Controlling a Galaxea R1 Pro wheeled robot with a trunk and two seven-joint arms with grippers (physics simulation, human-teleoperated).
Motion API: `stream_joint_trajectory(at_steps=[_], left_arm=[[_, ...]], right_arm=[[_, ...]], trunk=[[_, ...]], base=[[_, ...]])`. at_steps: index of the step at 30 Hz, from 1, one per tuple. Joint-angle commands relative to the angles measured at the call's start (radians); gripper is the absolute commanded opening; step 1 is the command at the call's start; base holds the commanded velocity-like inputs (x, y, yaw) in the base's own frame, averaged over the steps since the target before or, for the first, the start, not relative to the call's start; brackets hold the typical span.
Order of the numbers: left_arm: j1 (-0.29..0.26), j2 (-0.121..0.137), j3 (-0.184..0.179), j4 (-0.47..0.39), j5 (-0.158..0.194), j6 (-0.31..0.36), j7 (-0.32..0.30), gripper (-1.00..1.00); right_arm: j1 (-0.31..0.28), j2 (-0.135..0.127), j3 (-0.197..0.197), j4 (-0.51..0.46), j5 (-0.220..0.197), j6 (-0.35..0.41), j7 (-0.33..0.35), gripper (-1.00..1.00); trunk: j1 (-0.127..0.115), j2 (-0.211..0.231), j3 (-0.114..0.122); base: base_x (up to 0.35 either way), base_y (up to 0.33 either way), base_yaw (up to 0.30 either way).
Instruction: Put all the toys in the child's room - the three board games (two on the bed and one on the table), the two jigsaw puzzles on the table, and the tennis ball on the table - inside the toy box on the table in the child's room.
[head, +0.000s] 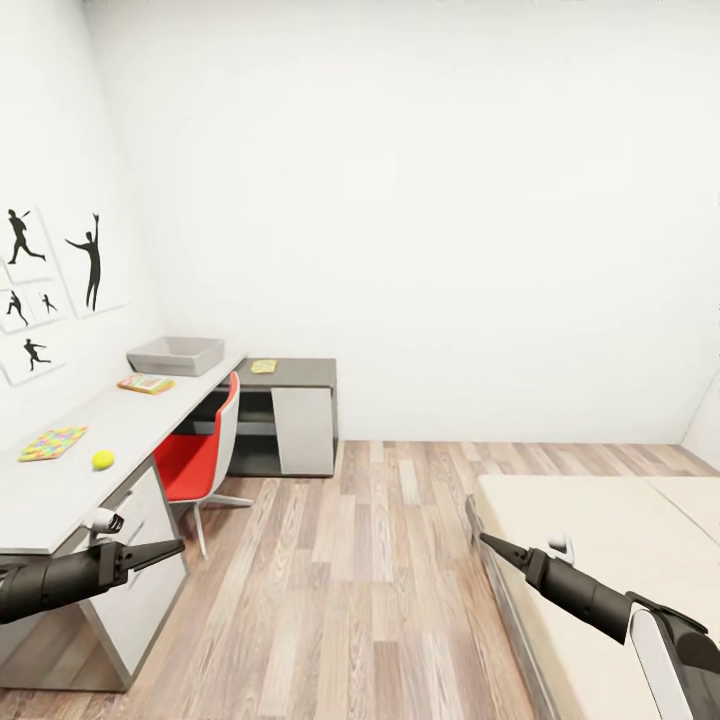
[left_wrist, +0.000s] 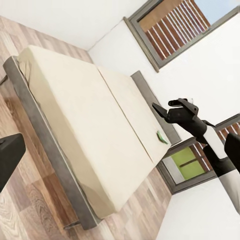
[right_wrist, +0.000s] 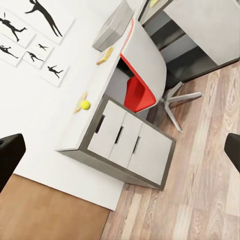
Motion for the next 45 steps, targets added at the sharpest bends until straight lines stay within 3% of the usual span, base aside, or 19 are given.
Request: stream_joint_trajectory(at_steps=[1, 45], left_arm=[[0.0, 0.0, 0.0, 0.0, -0.001, 0.011, -0.004, 1.0], [0.0, 0.0, -0.001, 0.0, -0.001, 0.01, -0.004, 1.0]], right_arm=[[0.0, 0.0, -0.001, 0.0, -0.001, 0.005, 0.002, 1.0], [0.0, 0.001, -0.001, 0.001, -0.001, 0.004, -0.002, 1.0]], trunk=[[0.0, -0.001, 0.001], [0.0, -0.001, 0.02]], base=[[-0.039, -0.047, 0.0], [-0.028, -0.066, -0.029]])
